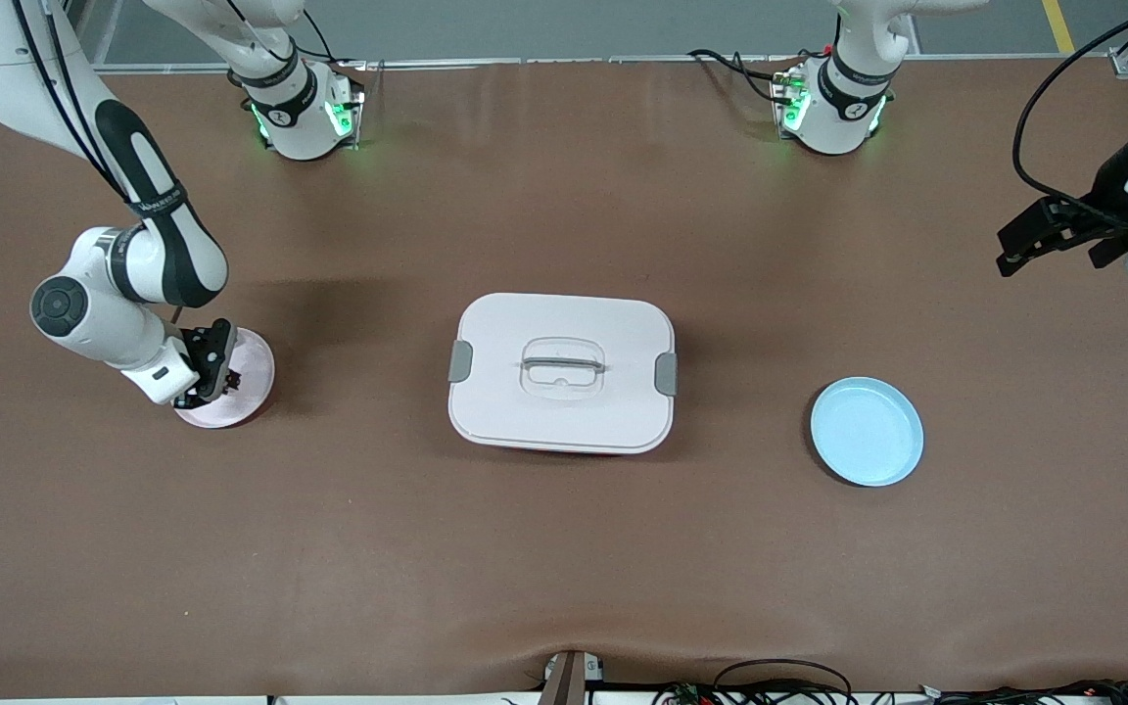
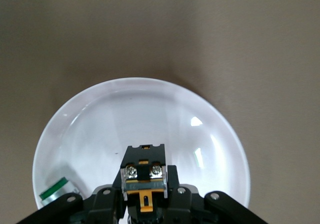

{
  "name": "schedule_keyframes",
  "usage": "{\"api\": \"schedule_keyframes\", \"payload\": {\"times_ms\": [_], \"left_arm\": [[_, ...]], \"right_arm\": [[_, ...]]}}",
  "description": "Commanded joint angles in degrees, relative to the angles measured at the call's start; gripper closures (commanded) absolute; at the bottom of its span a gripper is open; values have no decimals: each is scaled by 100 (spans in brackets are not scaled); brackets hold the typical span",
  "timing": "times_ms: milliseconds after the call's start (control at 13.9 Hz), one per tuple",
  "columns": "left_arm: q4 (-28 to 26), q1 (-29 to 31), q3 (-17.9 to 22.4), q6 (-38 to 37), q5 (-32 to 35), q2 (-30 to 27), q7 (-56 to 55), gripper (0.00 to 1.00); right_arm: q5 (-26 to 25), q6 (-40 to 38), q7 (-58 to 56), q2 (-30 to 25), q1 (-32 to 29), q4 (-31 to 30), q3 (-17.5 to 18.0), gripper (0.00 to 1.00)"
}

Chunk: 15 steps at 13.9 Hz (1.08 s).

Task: Transfer orange switch to right arm and place
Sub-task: 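Lower the switch onto the white plate with the right gripper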

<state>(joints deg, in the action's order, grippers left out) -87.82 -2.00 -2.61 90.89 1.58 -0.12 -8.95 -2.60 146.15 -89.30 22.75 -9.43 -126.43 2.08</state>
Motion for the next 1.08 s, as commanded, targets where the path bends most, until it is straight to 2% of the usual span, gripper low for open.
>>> {"api": "schedule_keyframes", "payload": {"times_ms": [0, 577, 649, 721, 793, 865, 1009], "left_arm": [[-147, 103, 42, -37, -52, -182, 279, 0], [-148, 191, 6, -169, -70, -287, 288, 0], [-148, 191, -2, -169, -70, -287, 288, 0], [-148, 191, -2, -169, -70, -296, 288, 0], [-148, 191, -2, -169, -70, -296, 288, 0], [-148, 191, -2, -169, -70, -296, 288, 0], [-139, 191, -11, -169, -70, -296, 288, 0]], "right_arm": [[-118, 89, -26, -8, -103, -119, 38, 100], [-118, 71, 96, 10, -103, -172, 20, 100], [-118, 71, 175, 10, -95, -163, 11, 96], [-118, 89, 193, 10, -86, -154, 11, 82], [-109, 89, 194, 10, -86, -145, 11, 45], [-109, 89, 194, 10, -86, -119, 11, 0], [-109, 71, 194, 1, -86, -93, 11, 0]]}}
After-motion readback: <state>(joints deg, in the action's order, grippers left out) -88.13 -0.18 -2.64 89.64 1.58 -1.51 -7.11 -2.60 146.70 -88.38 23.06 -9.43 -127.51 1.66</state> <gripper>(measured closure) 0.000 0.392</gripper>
